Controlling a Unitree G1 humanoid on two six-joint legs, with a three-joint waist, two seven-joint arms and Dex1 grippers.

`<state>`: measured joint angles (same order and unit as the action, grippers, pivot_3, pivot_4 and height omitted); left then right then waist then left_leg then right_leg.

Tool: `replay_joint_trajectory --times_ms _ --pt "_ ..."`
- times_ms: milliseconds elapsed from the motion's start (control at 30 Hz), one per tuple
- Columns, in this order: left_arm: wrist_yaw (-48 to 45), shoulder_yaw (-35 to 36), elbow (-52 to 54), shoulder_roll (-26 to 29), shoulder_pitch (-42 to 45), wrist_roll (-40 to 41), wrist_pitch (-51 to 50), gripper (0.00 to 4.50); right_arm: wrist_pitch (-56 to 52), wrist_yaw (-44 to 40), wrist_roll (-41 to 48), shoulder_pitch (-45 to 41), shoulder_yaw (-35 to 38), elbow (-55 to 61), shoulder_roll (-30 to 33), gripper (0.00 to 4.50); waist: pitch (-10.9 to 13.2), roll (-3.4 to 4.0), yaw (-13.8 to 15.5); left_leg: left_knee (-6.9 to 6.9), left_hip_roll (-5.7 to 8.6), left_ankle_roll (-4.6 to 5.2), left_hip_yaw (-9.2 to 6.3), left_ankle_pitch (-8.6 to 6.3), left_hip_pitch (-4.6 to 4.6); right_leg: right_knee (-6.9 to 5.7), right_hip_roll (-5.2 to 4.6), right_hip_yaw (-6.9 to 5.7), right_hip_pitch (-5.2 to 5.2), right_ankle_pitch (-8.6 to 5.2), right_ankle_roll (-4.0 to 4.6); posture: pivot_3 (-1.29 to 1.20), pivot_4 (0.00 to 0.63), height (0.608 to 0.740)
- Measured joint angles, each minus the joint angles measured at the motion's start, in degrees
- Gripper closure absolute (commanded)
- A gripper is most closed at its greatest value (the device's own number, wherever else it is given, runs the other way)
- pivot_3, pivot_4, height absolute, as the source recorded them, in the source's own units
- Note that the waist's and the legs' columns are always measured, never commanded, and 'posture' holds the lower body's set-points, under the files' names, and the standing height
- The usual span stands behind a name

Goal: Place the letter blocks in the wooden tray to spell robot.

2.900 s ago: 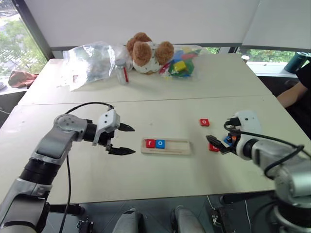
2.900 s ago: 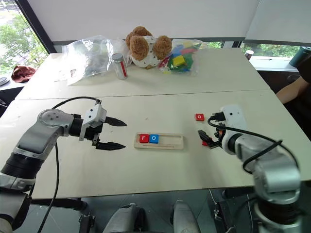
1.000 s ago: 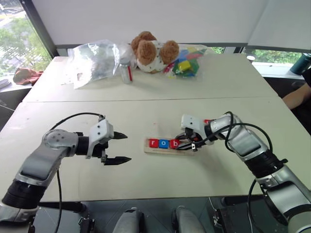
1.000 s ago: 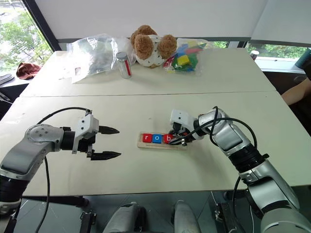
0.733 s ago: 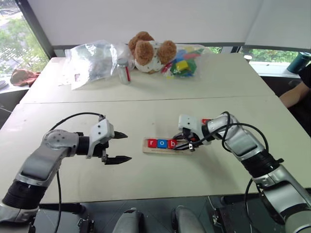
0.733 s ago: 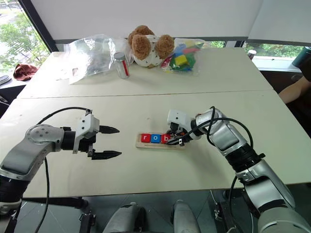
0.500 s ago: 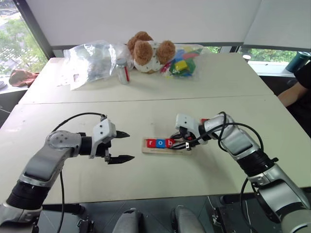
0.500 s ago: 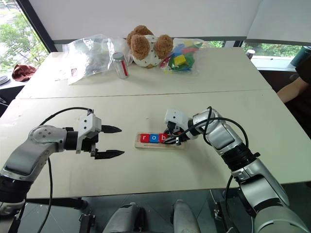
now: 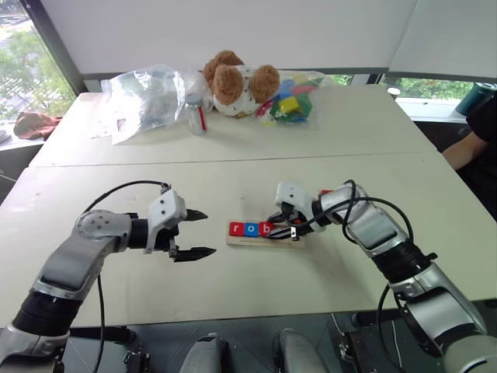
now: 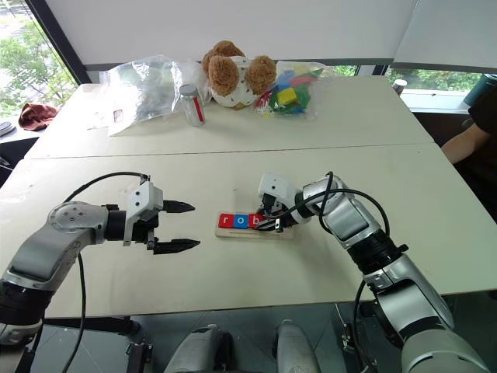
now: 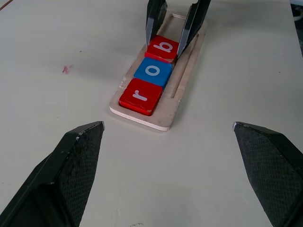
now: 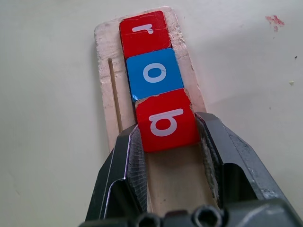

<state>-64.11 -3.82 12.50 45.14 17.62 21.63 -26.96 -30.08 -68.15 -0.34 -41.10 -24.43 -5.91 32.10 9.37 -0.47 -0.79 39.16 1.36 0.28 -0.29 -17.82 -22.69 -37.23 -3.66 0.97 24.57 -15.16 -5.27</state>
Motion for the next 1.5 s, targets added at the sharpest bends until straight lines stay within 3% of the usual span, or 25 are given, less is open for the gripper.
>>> replay_joint_trajectory --times_ms 267,500,800,867,1000,1100,1233,1500 --pt "0.42 -0.04 -0.11 -0.43 0.0 -0.71 0.37 0.0 -1.43 0.08 0.01 0.0 -0.02 0.63 -0.06 3.36 0.0 0.0 0.01 0.0 0.0 0.0 0.0 0.0 0.0 0.0 0.0 0.0 0.0 0.0 0.0 0.0 0.15 0.74" --pt "0.45 -0.29 -1.12 -0.88 0.01 -1.35 1.3 0.0 -3.73 0.45 0.5 0.0 -0.02 1.32 -0.57 0.03 0.0 0.0 0.0 0.0 0.0 0.0 0.0 0.0 0.0 0.0 0.0 0.0 0.0 0.0 0.0 0.0 0.15 0.74" --pt "0.5 -1.54 -2.34 -1.49 0.09 -1.91 1.62 0.0 -7.68 2.82 2.94 -0.53 4.06 4.96 0.26 0.03 0.0 0.0 0.15 0.0 0.0 0.0 0.0 0.0 -0.01 0.0 -0.02 0.0 0.0 0.0 0.0 0.0 0.15 0.74" --pt "0.6 -1.43 -2.24 -1.6 0.09 -1.6 1.52 0.0 -11.18 6.02 3.49 -0.55 8.21 6.9 0.63 0.03 0.0 0.0 0.19 0.0 0.0 0.0 -0.01 0.0 -0.02 0.01 -0.04 0.0 0.0 0.0 0.0 0.0 0.15 0.74" --pt "1.17 -0.51 0.14 -3.12 0.48 1.43 0.15 0.0 -23.19 20.9 2.3 1.45 20.99 12.43 -0.63 0.03 -0.01 -0.02 0.37 -0.01 0.01 -0.02 -0.09 0.0 -0.06 0.02 -0.08 0.0 0.0 0.0 0.01 0.0 0.15 0.74" --pt "1.83 -0.29 0.43 -3.82 2.56 2.12 -0.94 0.0 -32.95 35.14 -1.42 6.04 30.23 17.88 -7.5 0.03 -0.05 -0.02 0.22 -0.07 0.01 -0.3 -0.09 0.15 -0.06 0.01 -0.08 0.01 0.04 0.0 0.01 0.0 0.15 0.74" --pt "1.08 -1.83 -0.58 -4.82 5.8 2.16 -0.83 0.0 -41.12 49.46 -5.84 13.11 33.21 26.37 -17.91 0.03 -0.09 0.06 -0.28 -0.12 0.01 -0.37 0.0 0.2 -0.06 -0.09 0.01 0.11 0.14 0.0 0.01 0.0 0.15 0.74" --pt "-0.58 -3.91 -4.71 -5.24 7.04 0.71 0.53 0.0 -39.96 58.08 -5.53 15.75 32.98 25.65 -24.53 0.03 -0.09 0.08 -0.15 -0.05 0.04 -0.15 0.02 0.1 0.03 -0.14 0.09 0.06 0.04 0.01 0.0 0.0 0.15 0.74"
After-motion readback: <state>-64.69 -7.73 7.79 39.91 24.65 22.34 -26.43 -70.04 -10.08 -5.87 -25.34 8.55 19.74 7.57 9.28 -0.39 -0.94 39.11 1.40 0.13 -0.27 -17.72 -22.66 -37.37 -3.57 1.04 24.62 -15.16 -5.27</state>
